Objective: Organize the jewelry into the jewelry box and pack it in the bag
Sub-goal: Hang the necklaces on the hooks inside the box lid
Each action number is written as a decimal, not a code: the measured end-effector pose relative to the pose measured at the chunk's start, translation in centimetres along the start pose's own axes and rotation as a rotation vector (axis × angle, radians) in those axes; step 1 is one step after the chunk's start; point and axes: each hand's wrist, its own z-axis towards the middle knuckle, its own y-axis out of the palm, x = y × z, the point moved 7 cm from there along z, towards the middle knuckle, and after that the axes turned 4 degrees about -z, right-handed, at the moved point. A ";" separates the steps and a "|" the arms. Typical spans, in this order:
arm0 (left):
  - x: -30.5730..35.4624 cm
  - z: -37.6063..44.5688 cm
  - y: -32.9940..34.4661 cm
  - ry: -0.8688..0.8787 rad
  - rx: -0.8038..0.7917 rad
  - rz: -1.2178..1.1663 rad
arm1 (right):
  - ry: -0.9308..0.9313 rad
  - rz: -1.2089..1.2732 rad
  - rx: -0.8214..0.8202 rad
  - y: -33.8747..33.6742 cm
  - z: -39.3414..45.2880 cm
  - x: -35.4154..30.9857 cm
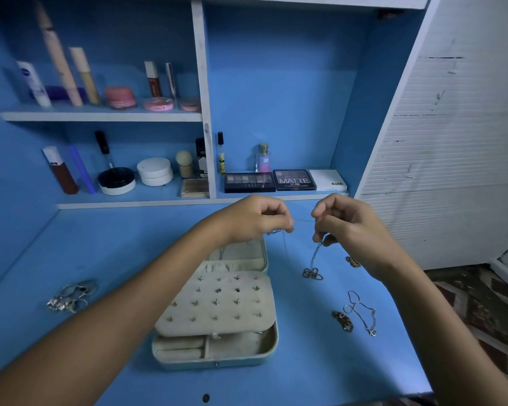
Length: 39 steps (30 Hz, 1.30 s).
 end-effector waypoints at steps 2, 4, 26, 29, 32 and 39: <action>-0.1 -0.5 -0.5 -0.012 -0.014 -0.059 | 0.003 0.036 -0.006 0.3 0.2 -0.2; -0.2 -0.9 -1.2 -0.009 -0.011 -0.112 | 0.007 0.042 -0.014 0.6 0.4 -0.5; -3.2 -5.1 -7.5 0.060 0.068 -0.409 | -0.062 -0.342 -0.256 3.3 2.5 -4.0; -4.2 -5.7 -7.6 0.003 0.091 -0.299 | -0.055 -0.398 -0.256 3.0 2.8 -3.9; -5.0 -6.1 -7.1 -0.048 0.080 -0.163 | -0.088 -0.429 -0.240 3.1 3.1 -4.6; -5.6 -6.3 -5.7 -0.093 0.034 -0.006 | -0.180 -0.490 -0.236 5.2 3.4 -6.8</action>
